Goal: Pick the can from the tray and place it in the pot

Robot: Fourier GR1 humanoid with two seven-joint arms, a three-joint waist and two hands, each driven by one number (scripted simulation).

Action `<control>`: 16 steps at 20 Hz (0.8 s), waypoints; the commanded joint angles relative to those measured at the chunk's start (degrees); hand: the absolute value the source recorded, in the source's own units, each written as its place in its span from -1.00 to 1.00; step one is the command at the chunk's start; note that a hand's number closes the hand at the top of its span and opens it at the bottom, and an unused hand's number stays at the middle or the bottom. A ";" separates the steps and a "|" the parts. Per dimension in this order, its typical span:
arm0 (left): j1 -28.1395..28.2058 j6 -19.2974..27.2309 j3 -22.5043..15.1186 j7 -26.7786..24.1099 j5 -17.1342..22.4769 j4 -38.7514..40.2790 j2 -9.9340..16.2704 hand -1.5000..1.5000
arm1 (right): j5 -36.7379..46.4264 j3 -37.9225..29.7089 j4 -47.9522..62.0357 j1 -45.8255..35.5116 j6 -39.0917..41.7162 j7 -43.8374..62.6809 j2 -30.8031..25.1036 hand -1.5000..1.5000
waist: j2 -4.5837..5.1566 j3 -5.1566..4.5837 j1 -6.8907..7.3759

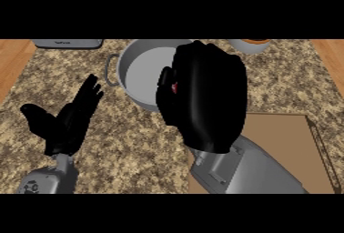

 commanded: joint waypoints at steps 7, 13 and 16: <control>-0.44 2.04 -2.47 -0.67 -3.00 -0.66 -2.23 0.00 | -8.41 -5.05 22.42 -15.79 -10.99 6.79 0.58 1.00 | 0.39 0.02 0.76; -3.43 1.47 -1.78 0.02 -2.45 0.95 -2.03 0.00 | -10.97 -11.12 39.48 -25.06 -15.58 3.81 0.58 1.00 | 0.79 -0.03 1.46; 0.75 -1.30 -1.17 -0.44 -0.22 -0.99 -0.64 0.00 | -11.95 -12.42 46.34 -25.82 -19.41 0.29 0.58 1.00 | 0.69 -0.02 1.74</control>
